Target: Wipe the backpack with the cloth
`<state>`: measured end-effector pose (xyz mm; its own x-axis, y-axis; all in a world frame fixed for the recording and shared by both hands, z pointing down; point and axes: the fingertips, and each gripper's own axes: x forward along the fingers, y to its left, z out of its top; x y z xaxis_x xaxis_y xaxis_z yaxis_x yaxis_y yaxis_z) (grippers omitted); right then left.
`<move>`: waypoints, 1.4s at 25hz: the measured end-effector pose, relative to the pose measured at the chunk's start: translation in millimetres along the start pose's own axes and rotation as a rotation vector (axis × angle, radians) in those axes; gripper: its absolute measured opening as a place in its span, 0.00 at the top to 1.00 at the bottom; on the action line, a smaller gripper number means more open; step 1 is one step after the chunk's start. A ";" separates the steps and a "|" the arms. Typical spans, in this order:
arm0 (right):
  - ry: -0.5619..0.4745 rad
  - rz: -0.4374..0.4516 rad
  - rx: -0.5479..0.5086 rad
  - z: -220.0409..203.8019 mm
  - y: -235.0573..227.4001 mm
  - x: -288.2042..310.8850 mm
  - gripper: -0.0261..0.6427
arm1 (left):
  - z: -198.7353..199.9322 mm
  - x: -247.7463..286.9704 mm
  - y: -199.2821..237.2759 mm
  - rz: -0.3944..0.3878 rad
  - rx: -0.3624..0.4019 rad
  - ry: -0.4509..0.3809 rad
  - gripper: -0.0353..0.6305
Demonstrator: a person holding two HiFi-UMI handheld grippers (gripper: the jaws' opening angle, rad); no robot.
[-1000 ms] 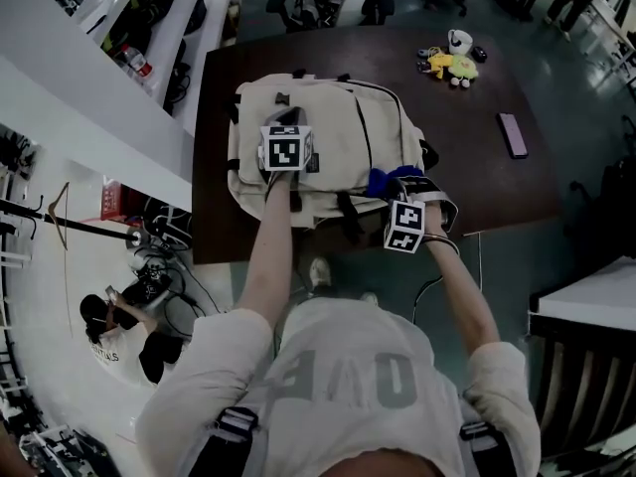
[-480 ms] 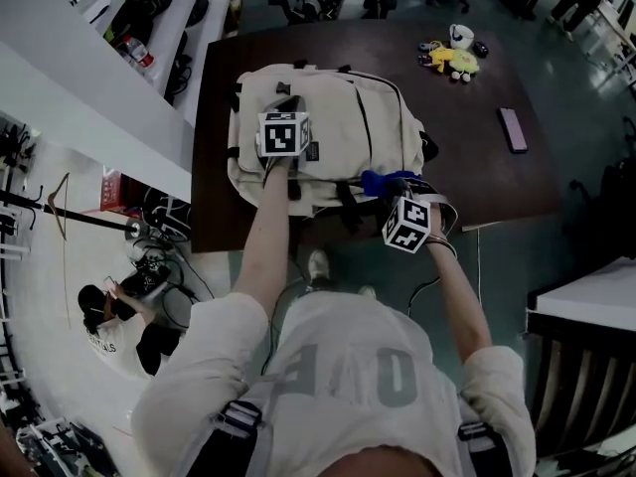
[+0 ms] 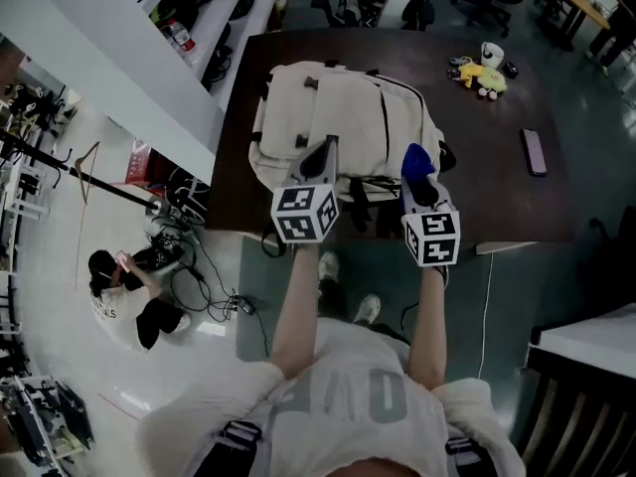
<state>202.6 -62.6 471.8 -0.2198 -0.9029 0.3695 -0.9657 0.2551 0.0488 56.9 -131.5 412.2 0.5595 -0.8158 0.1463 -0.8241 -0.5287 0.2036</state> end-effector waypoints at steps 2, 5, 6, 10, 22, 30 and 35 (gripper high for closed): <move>-0.040 0.036 0.058 -6.4 13.8 -15.7 0.90 | -11.8 -29.8 -14.1 0.002 -0.067 -0.026 0.94; -0.095 0.084 0.124 -6.0 29.6 -37.1 0.90 | -13.5 -55.1 -25.8 -0.005 -0.034 -0.038 0.94; -0.112 0.092 0.131 -4.1 34.6 -44.1 0.90 | -11.2 -62.7 -26.2 -0.001 -0.016 -0.048 0.94; -0.177 0.101 0.095 8.6 50.2 -76.7 0.90 | 0.3 -91.5 -32.7 -0.012 -0.005 -0.096 0.94; -0.344 0.124 0.153 20.2 166.9 -242.7 0.90 | 7.0 -281.6 -78.8 -0.040 0.076 -0.166 0.94; -0.356 0.101 0.091 13.5 218.1 -311.0 0.90 | 8.0 -347.8 -84.9 -0.004 0.086 -0.185 0.94; -0.371 0.102 0.107 10.3 227.6 -317.9 0.90 | 4.7 -361.1 -80.5 0.029 0.116 -0.184 0.94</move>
<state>51.2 278.9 355.9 -0.3317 -0.9434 0.0063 -0.9409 0.3303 -0.0751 -79.3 204.6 338.5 0.5186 -0.8545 -0.0312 -0.8501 -0.5192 0.0880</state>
